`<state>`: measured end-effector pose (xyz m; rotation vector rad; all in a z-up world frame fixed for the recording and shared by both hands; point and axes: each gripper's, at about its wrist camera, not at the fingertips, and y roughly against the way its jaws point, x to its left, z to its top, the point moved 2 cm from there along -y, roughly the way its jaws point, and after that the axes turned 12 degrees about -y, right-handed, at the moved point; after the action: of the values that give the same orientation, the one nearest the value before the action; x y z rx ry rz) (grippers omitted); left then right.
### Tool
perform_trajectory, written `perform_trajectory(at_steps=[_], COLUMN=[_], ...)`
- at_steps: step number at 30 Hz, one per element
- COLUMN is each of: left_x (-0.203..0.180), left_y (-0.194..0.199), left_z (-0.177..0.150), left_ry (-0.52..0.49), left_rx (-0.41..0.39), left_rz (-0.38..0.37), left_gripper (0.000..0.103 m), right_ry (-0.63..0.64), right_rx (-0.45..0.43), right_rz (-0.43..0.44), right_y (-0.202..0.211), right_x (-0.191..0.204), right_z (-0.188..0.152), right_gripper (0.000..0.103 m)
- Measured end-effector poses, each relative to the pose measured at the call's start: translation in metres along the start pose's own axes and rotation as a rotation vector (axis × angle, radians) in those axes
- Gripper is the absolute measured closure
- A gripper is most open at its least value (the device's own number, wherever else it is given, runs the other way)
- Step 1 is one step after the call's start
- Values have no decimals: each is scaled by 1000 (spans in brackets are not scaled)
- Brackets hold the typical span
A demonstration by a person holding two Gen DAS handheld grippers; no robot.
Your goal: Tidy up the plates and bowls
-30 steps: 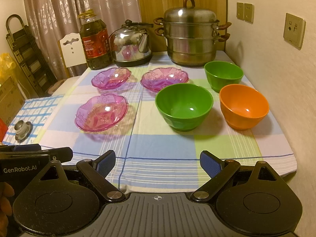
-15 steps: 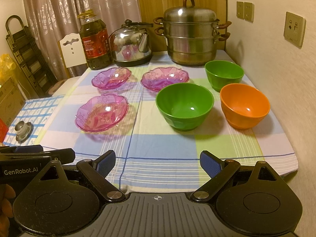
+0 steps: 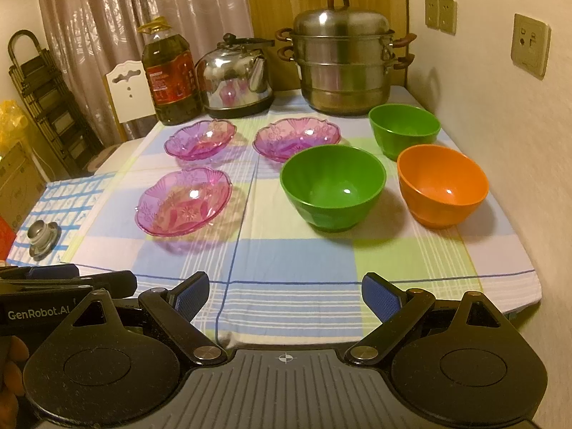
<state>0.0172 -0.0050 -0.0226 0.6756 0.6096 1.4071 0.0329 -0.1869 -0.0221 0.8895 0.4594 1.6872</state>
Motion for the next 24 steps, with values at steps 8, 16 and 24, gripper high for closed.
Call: perform_trajectory(at_steps=[8, 16, 24], left_x=[-2, -2, -2], left_y=[0, 0, 0], left_z=[-1, -1, -1], left_ry=[2, 2, 2], left_rx=[1, 2, 3], left_rz=[-4, -4, -4], left_gripper=[21, 21, 21], right_ry=[-2, -1, -3], right_rx=[2, 3, 4], right_rz=[1, 3, 4], right_y=[-1, -1, -1], right_x=[0, -1, -1], right_z=[-1, -1, -1], right_gripper=[11, 11, 11])
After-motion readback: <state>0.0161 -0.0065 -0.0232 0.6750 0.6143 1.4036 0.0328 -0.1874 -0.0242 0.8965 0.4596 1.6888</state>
